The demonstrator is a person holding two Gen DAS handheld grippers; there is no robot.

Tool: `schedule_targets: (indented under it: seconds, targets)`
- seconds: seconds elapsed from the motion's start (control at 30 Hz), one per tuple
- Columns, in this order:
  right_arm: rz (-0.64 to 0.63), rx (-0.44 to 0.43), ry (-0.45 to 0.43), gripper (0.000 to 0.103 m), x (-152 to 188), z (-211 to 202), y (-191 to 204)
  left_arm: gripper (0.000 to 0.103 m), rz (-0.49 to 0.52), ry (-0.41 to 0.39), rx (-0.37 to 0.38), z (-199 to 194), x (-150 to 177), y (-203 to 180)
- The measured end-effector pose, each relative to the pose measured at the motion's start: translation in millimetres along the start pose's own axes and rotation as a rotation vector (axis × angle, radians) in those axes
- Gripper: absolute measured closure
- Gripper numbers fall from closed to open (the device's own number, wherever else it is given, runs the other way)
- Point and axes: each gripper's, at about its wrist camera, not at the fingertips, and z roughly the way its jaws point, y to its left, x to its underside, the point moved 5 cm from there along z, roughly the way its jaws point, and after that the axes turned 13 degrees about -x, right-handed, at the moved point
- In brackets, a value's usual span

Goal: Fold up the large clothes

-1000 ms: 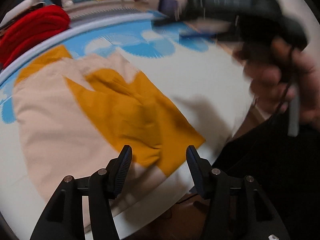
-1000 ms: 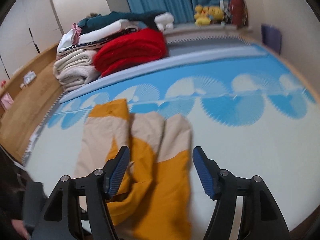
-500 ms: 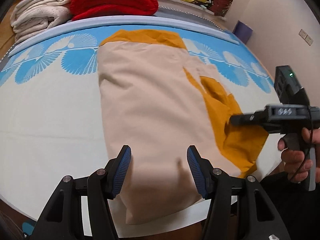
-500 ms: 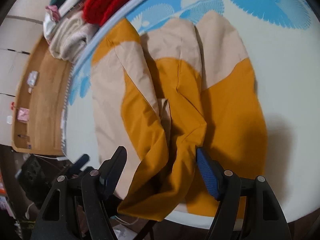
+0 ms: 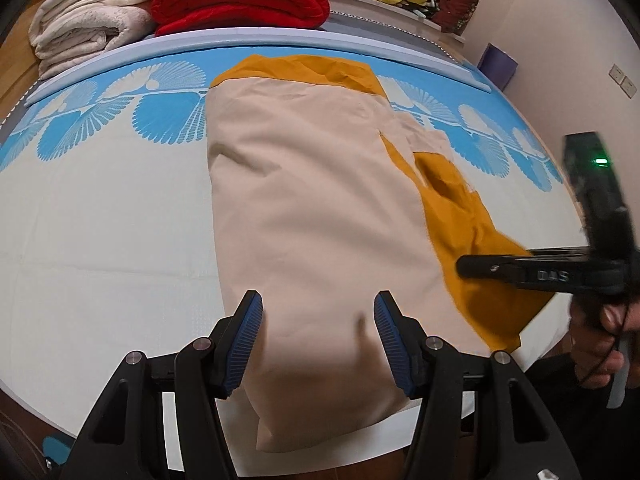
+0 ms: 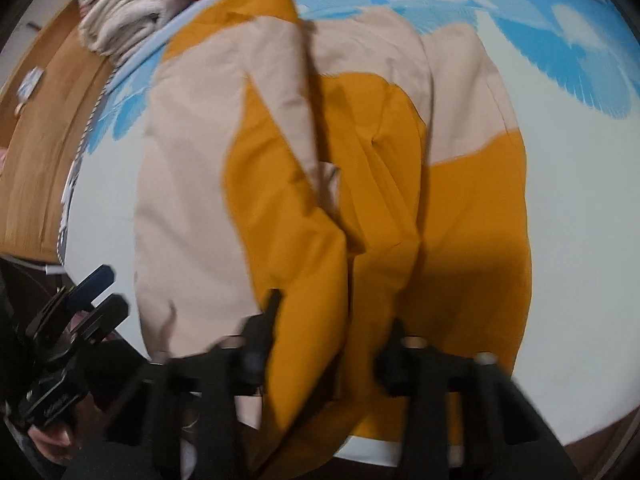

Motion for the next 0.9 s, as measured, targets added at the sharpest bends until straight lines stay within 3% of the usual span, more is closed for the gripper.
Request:
schedule_targets:
  seconds: [0.1, 0.23, 0.4, 0.47, 0.53, 0.63, 0.77, 0.9]
  targets:
    - [-0.071, -0.009, -0.052, 0.090, -1.1, -15.1, 18.7, 0.049, -0.028, -0.001, -0.007, 0.1, -1.5, 4.6]
    - [-0.149, -0.131, -0.198, 0.092, -2.2, -63.1, 45.9, 0.049, -0.085, -0.027, 0.008, -6.5, -6.5, 13.6]
    - [-0.239, -0.204, -0.361, 0.093, 13.1, -125.8, 50.8, 0.049, -0.107, -0.041, 0.080, -14.4, -12.8, 12.2]
    - [-0.200, -0.138, -0.331, 0.093, 15.9, -124.2, 31.2, 0.049, -0.100, -0.008, 0.110, -9.3, -12.0, 6.4]
    - [-0.131, -0.009, -0.252, 0.093, 25.9, -110.6, -1.2, 0.049, -0.086, 0.032, 0.126, -1.5, -10.4, -1.3]
    - [-0.037, 0.103, -0.111, 0.093, 38.8, -85.4, -38.3, 0.049, -0.019, 0.132, 0.129, 17.9, -1.2, -16.8]
    - [0.060, 0.120, 0.031, 0.091, 50.3, -52.0, -71.6, 0.047, 0.086, 0.289, 0.065, 48.9, 24.8, -29.5]
    - [0.079, 0.105, 0.060, 0.076, 49.1, -45.4, -81.7, 0.047, 0.091, 0.327, 0.119, 47.0, 26.1, -29.4]
